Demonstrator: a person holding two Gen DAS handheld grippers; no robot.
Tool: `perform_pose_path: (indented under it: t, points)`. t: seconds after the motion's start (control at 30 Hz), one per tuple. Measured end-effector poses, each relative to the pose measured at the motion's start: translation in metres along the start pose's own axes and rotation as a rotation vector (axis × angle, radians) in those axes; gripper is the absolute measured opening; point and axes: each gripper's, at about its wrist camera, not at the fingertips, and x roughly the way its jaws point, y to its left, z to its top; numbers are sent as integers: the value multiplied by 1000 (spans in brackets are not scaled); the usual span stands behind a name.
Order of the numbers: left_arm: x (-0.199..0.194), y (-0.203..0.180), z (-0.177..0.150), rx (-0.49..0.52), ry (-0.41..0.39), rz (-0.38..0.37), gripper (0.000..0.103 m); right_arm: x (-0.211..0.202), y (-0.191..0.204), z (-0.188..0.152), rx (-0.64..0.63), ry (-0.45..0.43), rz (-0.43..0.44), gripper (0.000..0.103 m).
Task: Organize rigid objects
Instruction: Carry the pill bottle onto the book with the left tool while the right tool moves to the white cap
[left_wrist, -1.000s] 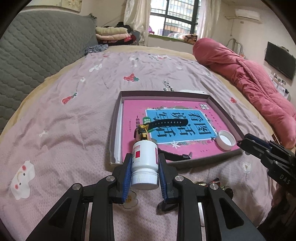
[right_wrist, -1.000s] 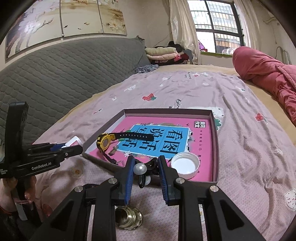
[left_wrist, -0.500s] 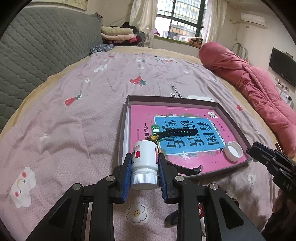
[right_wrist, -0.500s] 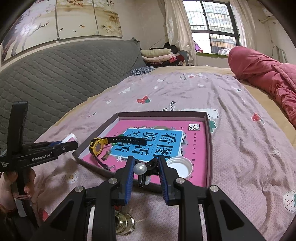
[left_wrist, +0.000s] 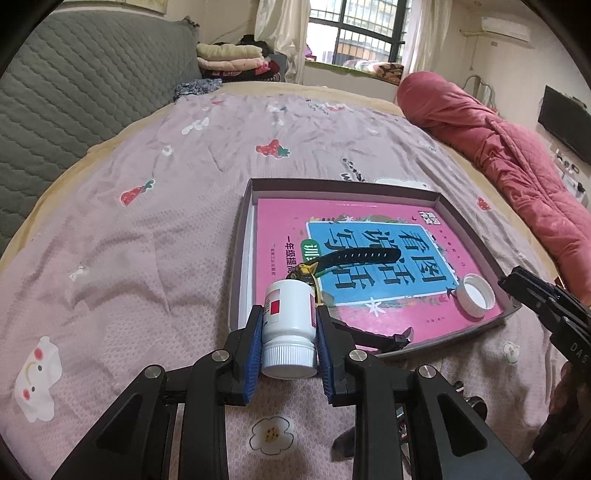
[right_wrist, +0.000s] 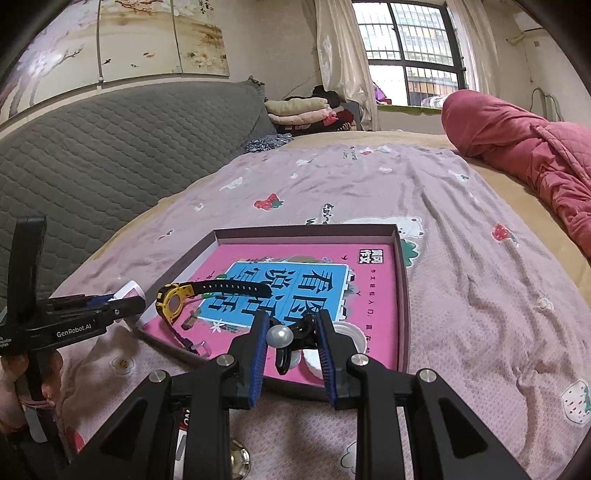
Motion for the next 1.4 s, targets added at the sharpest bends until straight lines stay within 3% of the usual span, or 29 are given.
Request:
perform_pose_path:
  t: [0.77, 1.13, 1.4]
  points:
    - [25, 2, 10, -32, 31, -17, 27, 10, 0, -1, -5, 14, -14, 26]
    - [30, 22, 8, -118, 61, -7, 27, 21, -7, -2, 6, 46, -75, 26]
    - [37, 12, 6, -80, 89, -21, 27, 27, -12, -4, 8, 66, -87, 26]
